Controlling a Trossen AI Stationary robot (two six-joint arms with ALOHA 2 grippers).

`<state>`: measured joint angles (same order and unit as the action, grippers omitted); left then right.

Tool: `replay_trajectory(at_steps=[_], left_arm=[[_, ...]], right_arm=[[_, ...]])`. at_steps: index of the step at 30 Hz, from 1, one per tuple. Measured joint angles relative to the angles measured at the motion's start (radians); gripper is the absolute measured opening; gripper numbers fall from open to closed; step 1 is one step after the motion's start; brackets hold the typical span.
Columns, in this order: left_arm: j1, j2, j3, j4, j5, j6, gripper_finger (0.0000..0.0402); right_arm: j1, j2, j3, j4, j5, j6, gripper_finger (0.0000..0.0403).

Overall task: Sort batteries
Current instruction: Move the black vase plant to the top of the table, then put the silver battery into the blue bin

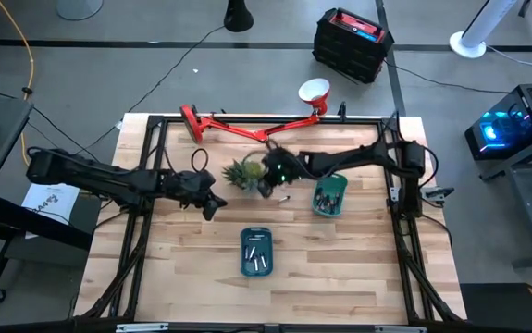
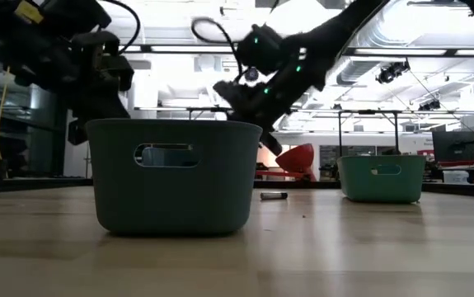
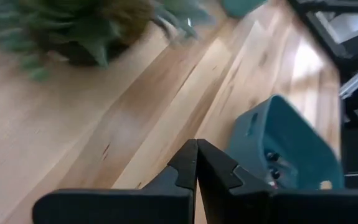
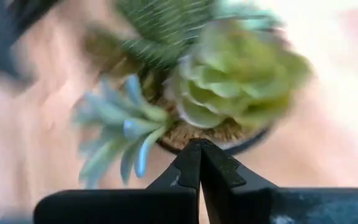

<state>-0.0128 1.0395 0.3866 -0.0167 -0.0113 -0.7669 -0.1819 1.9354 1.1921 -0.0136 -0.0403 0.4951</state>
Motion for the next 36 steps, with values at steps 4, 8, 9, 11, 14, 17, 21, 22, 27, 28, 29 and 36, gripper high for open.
replay_trajectory(at_steps=[4, 8, 9, 11, 14, 17, 21, 22, 27, 28, 29, 36], left_arm=[[0.000, -0.036, 0.000, 0.020, 0.000, 0.009, 0.0000], [0.000, -0.079, 0.001, 0.023, 0.000, 0.012, 0.0000], [0.000, -0.090, 0.001, 0.022, 0.000, 0.019, 0.0000], [0.000, -0.104, 0.001, 0.024, 0.000, 0.040, 0.0000], [0.000, -0.115, 0.001, 0.025, -0.001, 0.057, 0.0000], [0.000, -0.116, 0.001, 0.021, -0.002, 0.058, 0.0000], [0.000, -0.115, 0.001, 0.021, -0.004, 0.062, 0.0000], [0.000, -0.115, 0.001, 0.022, -0.005, 0.061, 0.0000], [0.000, -0.115, 0.001, 0.022, -0.004, 0.035, 0.0000], [0.000, -0.115, 0.001, 0.022, -0.004, 0.033, 0.0000], [0.000, -0.115, 0.001, 0.022, -0.004, 0.027, 0.0000], [0.000, -0.115, 0.001, 0.022, -0.004, 0.012, 0.0000]], right_arm=[[-0.084, 0.006, 0.000, 0.048, 0.051, 0.002, 0.0000], [-0.135, -0.028, 0.023, 0.017, -0.074, -0.022, 0.0000], [-0.140, -0.044, 0.024, 0.006, -0.120, -0.038, 0.0000], [-0.140, -0.086, 0.024, -0.038, -0.182, -0.057, 0.0000], [-0.111, -0.136, 0.024, -0.158, -0.207, -0.107, 0.0000], [-0.060, -0.160, 0.024, -0.297, -0.218, -0.202, 0.0013], [0.018, -0.140, 0.022, -0.419, -0.186, -0.366, 0.0065], [0.034, -0.127, 0.022, -0.424, -0.158, -0.409, 0.0082], [0.064, -0.072, 0.022, -0.390, -0.024, -0.589, 0.0171], [0.063, -0.063, 0.022, -0.400, -0.024, -0.624, 0.0184], [0.063, -0.052, 0.022, -0.410, -0.030, -0.657, 0.0193], [0.081, -0.007, 0.022, -0.443, -0.035, -0.849, 0.0204]])
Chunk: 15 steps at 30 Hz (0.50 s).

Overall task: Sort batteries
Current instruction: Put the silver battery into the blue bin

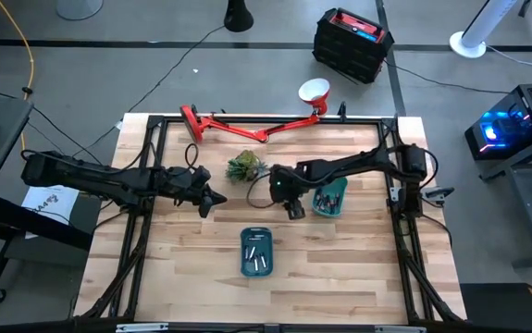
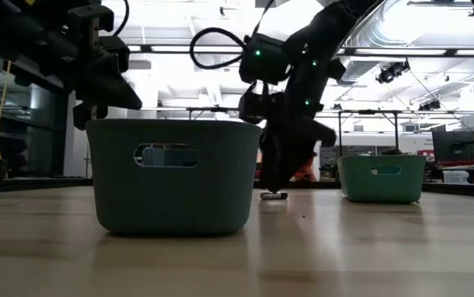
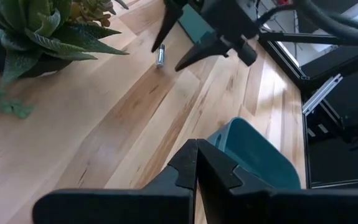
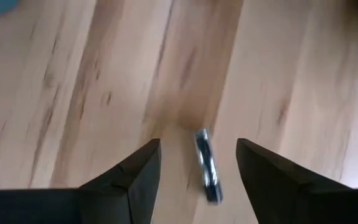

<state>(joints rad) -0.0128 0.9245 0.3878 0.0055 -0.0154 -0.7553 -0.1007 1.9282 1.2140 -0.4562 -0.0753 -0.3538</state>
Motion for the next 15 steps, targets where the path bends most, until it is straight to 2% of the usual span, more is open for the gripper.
replay_trajectory(at_steps=[5, 8, 11, 12, 15], left_arm=[[-0.002, 0.000, 0.000, 0.000, 0.000, -0.007, 0.0000], [-0.006, 0.000, 0.000, 0.001, 0.006, -0.030, 0.0000], [-0.016, -0.002, 0.000, 0.033, 0.023, -0.037, 0.0000], [-0.018, -0.005, 0.000, 0.060, 0.033, -0.036, 0.0000], [-0.020, -0.023, 0.000, 0.162, 0.040, -0.014, 0.0000]], right_arm=[[0.011, 0.050, 0.005, 0.006, 0.079, -0.026, 0.0188], [0.019, 0.080, 0.008, -0.028, 0.079, 0.004, 0.0133], [0.030, 0.085, 0.009, -0.046, 0.080, 0.049, 0.0041], [0.034, 0.079, 0.008, -0.049, 0.085, 0.065, 0.0023], [0.036, 0.045, 0.011, -0.058, 0.094, 0.126, 0.0020]])
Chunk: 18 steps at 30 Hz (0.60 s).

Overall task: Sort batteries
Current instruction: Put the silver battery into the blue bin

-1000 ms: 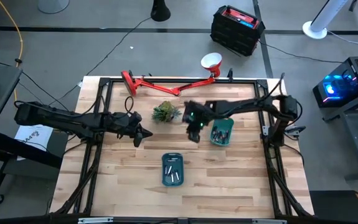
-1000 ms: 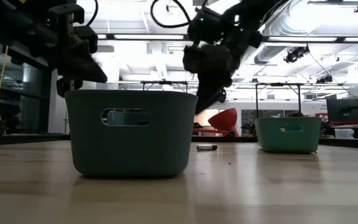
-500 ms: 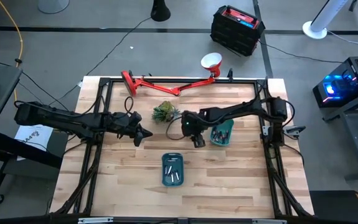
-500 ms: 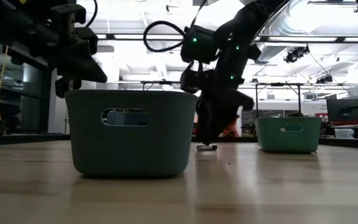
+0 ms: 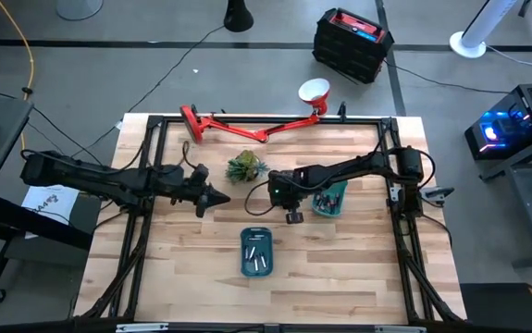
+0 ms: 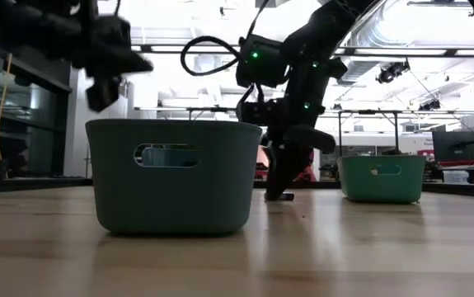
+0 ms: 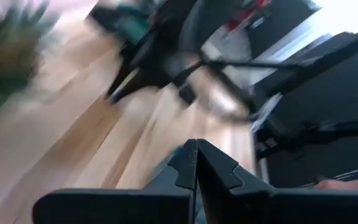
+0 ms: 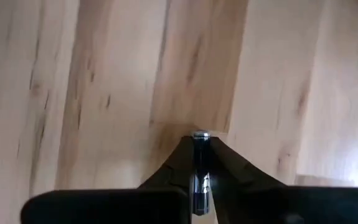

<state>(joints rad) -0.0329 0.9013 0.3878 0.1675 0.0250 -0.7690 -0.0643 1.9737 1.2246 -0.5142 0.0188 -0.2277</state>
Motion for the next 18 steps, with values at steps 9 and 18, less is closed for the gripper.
replay_trajectory(at_steps=[9, 18], left_arm=[[0.049, -0.095, 0.049, 0.059, -0.005, 0.221, 0.0000], [0.068, -0.102, 0.051, -0.083, -0.011, 0.196, 0.0000]], right_arm=[[0.006, -0.143, 0.109, -0.002, -0.289, 0.098, 0.0005], [0.108, -0.104, 0.120, 0.268, -0.484, 0.231, 0.0025]])
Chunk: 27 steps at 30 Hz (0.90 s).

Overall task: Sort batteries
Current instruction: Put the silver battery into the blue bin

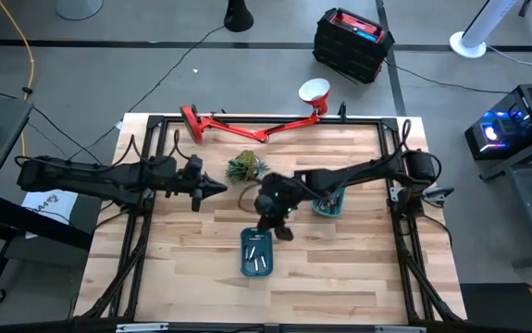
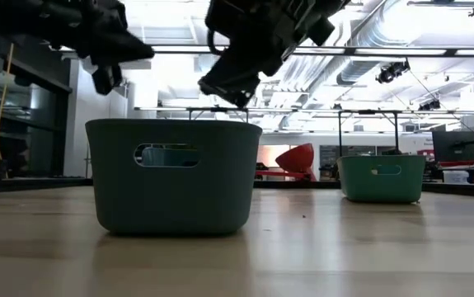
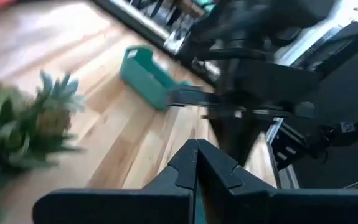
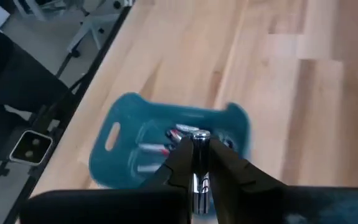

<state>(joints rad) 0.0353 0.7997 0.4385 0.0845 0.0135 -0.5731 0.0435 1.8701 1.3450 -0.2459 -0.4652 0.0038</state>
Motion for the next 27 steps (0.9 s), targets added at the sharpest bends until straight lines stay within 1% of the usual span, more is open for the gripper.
replay_trajectory(at_steps=[3, 7, 10, 12, 15, 18, 21, 23, 25, 27], left_arm=[[-0.001, 0.008, 0.000, -0.044, 0.000, -0.026, 0.0000], [-0.001, 0.013, 0.000, -0.060, 0.000, -0.026, 0.0000], [-0.001, 0.013, 0.000, -0.057, 0.000, -0.025, 0.0000], [-0.001, 0.013, 0.000, -0.054, 0.000, -0.026, 0.0000], [-0.001, -0.001, 0.001, 0.004, 0.000, -0.014, 0.0000], [0.006, -0.030, 0.027, 0.058, 0.000, 0.055, 0.0000], [0.021, -0.069, 0.074, 0.066, -0.020, 0.131, 0.0000], [0.033, -0.102, 0.092, 0.072, -0.035, 0.164, 0.0000], [0.044, -0.143, 0.097, 0.081, -0.038, 0.181, 0.0000], [0.050, -0.187, 0.097, 0.071, -0.038, 0.192, 0.0000]], right_arm=[[0.044, 0.015, -0.001, 0.061, 0.050, 0.024, 0.0043], [0.087, 0.047, 0.000, 0.058, 0.125, 0.080, 0.0086], [0.099, 0.052, -0.002, 0.059, 0.148, 0.123, 0.0123], [0.102, 0.046, 0.000, 0.063, 0.165, 0.124, 0.0144], [0.093, 0.023, 0.018, 0.007, 0.169, 0.100, 0.0163], [0.056, -0.026, 0.100, -0.136, 0.202, 0.063, 0.0165], [0.019, -0.085, 0.181, -0.320, 0.317, -0.002, 0.0160], [0.000, -0.130, 0.210, -0.420, 0.397, -0.026, 0.0153], [-0.019, -0.192, 0.216, -0.485, 0.449, -0.012, 0.0138], [-0.035, -0.260, 0.199, -0.533, 0.496, 0.047, 0.0108]])
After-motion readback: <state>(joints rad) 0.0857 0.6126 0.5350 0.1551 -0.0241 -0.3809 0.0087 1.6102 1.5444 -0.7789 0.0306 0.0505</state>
